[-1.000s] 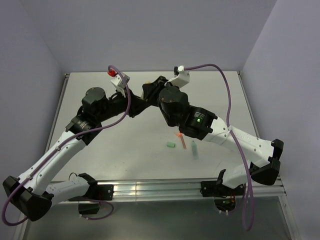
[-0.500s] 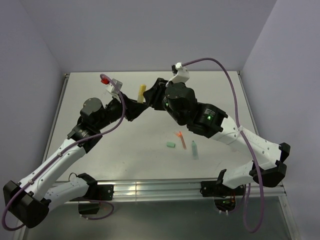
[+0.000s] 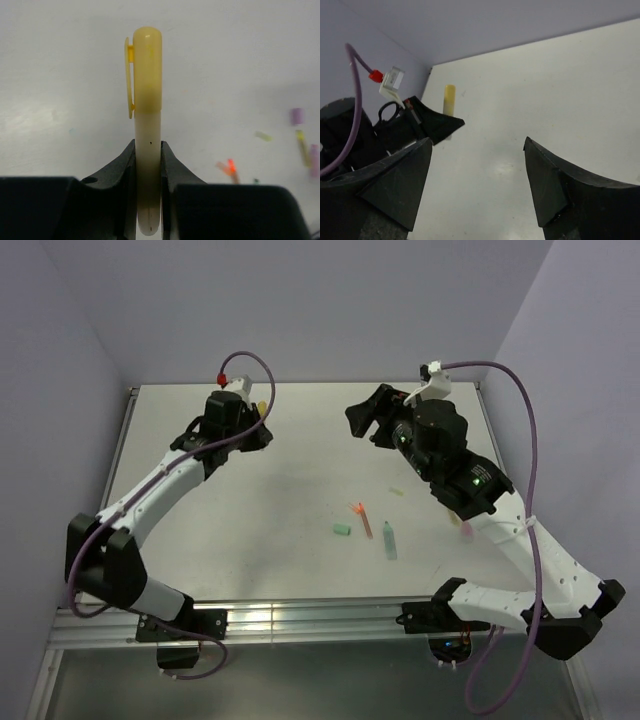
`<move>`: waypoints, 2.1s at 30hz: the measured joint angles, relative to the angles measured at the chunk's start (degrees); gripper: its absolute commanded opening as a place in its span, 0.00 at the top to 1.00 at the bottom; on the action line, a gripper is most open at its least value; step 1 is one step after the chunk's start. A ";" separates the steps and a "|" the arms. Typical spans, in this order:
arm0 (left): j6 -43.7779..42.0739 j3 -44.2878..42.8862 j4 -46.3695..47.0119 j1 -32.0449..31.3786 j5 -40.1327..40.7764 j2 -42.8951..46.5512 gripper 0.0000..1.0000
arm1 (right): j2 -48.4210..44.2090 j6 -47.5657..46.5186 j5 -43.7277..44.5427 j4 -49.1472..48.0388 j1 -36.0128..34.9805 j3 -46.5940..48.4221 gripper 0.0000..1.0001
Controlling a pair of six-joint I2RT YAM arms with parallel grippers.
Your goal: Insert the pens into the pen caps
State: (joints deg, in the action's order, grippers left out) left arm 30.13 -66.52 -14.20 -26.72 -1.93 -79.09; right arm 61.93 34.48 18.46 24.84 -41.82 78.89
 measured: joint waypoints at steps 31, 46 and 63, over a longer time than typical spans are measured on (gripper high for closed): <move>-8.07 -23.52 -17.75 1.01 13.90 -42.32 0.56 | 3.23 -2.75 -13.51 -1.66 13.11 -14.45 0.00; -8.02 -23.52 -18.67 0.90 15.58 -41.38 0.46 | 3.08 -4.15 -10.71 -0.31 13.77 -15.58 0.00; -5.42 -19.78 -18.25 1.18 7.76 -6.93 0.40 | -1.40 1.07 -7.65 8.96 14.49 -35.89 0.14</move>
State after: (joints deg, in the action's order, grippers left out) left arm 24.71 -86.30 -32.45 -25.54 5.82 -86.02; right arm 60.53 35.55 10.81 33.80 -27.33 43.00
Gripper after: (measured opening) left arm 0.591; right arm 0.887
